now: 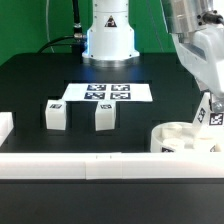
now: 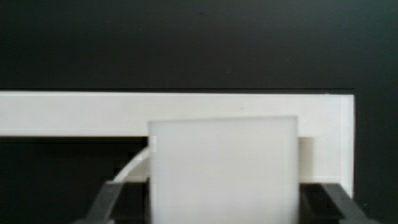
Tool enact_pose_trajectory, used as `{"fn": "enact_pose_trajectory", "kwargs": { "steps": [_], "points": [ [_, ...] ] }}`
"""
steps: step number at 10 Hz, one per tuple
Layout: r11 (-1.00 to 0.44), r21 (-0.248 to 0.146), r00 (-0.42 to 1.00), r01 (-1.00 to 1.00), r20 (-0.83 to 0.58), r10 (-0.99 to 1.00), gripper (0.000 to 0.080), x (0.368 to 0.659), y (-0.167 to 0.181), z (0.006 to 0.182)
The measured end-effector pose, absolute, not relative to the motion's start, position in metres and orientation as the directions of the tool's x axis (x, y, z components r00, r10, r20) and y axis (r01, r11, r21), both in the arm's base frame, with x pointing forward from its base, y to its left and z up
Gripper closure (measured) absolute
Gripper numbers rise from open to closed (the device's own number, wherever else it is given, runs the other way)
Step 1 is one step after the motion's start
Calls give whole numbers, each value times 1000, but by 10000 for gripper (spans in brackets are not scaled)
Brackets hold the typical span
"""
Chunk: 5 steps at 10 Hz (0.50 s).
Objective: Assemble stool
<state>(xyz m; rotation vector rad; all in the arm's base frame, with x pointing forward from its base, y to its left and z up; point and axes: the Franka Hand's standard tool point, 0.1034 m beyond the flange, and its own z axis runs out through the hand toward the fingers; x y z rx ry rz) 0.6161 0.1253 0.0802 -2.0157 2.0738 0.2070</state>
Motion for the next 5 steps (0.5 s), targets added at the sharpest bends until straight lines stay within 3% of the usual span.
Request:
{"fn": "enact_pose_trajectory", "kwargs": {
  "steps": [1, 2, 3, 5],
  "points": [
    [8, -72, 12, -997, -268, -963, 462, 616, 126, 81],
    [-58, -81, 78, -995, -264, -961, 283, 617, 127, 86],
    [-133, -93, 153, -987, -256, -955, 193, 619, 131, 91],
    [-231, -123, 255, -965, -249, -934, 158, 620, 135, 103]
  ]
}}
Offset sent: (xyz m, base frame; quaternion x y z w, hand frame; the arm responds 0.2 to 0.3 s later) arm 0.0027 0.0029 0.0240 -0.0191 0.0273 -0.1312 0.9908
